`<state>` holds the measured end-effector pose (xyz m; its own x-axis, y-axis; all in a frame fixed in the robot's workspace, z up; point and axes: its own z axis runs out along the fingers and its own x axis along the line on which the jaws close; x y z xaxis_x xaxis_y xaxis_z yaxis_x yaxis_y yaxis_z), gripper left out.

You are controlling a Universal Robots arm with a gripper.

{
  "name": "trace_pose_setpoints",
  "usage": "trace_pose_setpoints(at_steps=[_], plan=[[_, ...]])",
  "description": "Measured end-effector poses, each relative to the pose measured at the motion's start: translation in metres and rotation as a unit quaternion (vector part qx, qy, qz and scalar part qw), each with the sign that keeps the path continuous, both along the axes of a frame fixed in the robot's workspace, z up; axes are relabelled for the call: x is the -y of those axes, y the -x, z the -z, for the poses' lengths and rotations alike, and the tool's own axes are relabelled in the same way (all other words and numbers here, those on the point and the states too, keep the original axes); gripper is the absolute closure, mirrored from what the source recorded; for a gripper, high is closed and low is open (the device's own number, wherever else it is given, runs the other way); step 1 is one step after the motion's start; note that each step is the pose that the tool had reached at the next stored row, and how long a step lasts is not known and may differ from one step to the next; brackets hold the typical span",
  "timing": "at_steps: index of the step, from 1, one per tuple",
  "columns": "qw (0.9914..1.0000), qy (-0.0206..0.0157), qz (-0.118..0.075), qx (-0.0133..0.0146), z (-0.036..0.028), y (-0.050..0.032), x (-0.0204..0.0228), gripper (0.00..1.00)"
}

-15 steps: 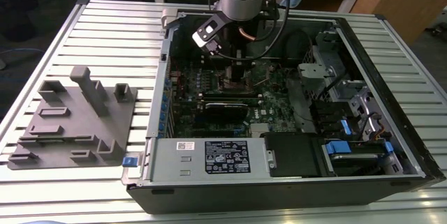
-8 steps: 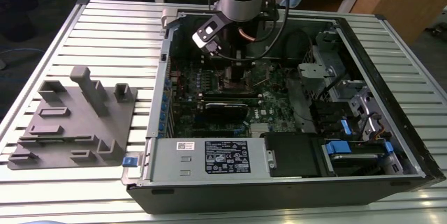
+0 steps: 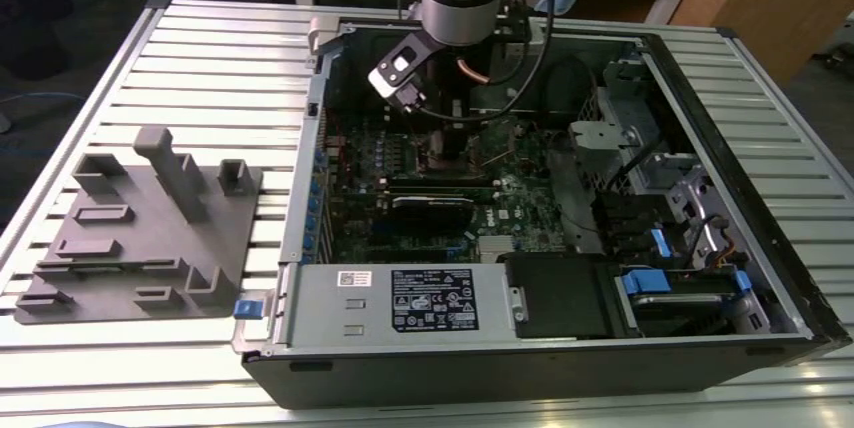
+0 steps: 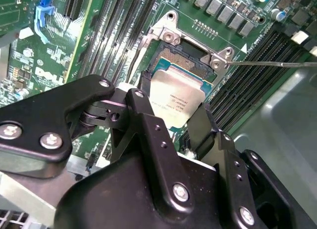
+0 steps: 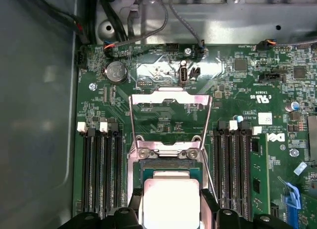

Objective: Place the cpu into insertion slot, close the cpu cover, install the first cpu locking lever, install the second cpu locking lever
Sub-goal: 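Place the cpu into insertion slot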

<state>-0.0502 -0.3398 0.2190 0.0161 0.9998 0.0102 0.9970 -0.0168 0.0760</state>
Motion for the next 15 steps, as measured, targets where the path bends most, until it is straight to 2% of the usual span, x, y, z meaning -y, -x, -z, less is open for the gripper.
trace_pose_setpoints(at_steps=[4, 10, 15], plan=[[1.0, 0.0, 0.0, -0.0001, 0.0049, 0.0022, -0.0019, 0.46], [1.0, 0.0, 0.0, -0.0003, 0.0144, 0.002, -0.0023, 0.46], [1.0, -0.0001, 0.0, -0.0004, 0.0163, 0.0008, -0.0023, 0.46]])
